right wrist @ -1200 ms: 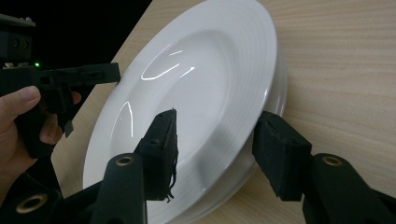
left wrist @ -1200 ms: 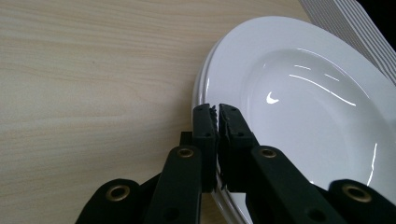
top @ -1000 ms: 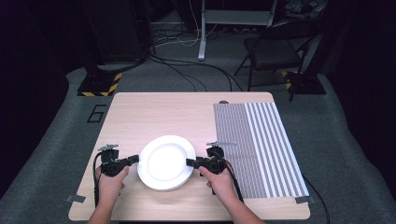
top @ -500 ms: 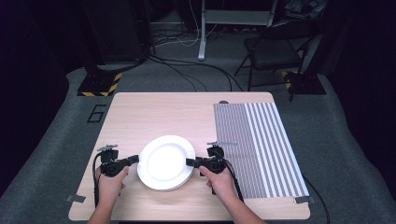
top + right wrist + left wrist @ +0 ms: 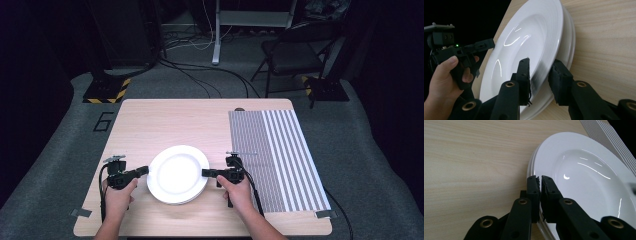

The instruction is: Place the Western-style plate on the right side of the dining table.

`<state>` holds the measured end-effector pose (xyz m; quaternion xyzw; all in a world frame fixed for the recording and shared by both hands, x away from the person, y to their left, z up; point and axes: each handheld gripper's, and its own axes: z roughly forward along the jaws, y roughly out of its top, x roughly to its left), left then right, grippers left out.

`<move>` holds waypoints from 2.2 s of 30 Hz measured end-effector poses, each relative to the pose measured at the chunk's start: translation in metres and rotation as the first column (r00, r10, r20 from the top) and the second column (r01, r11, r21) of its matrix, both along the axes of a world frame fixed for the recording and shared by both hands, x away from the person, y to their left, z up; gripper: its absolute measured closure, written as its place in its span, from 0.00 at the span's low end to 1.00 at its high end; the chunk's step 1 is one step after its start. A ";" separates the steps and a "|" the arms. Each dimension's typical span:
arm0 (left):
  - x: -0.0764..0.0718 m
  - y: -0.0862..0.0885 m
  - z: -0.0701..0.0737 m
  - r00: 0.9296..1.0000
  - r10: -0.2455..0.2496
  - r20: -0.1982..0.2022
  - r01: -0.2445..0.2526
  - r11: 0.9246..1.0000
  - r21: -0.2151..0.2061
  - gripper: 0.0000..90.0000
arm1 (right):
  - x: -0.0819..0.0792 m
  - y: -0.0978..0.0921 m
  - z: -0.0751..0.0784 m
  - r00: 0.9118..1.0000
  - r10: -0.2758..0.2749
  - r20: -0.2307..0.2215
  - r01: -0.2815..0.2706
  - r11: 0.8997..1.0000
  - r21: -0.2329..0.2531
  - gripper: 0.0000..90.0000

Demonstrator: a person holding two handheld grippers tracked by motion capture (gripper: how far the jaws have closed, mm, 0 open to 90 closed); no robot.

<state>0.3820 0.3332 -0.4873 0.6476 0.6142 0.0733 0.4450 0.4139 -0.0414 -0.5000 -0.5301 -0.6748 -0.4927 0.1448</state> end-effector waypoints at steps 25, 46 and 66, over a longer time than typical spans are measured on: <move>-0.003 0.001 -0.003 1.000 -0.007 0.005 0.007 1.000 -0.012 0.88 | 0.010 -0.009 -0.010 0.987 0.016 -0.160 0.004 0.992 0.124 0.88; -0.004 -0.007 0.003 0.997 -0.039 0.066 0.038 0.999 0.011 0.72 | 0.011 -0.022 0.004 0.995 0.028 -0.100 -0.019 0.996 0.089 0.89; 0.007 -0.023 -0.003 0.995 -0.089 0.046 0.090 0.996 -0.026 0.64 | 0.004 -0.030 0.014 0.998 0.031 -0.054 -0.027 0.997 0.074 0.90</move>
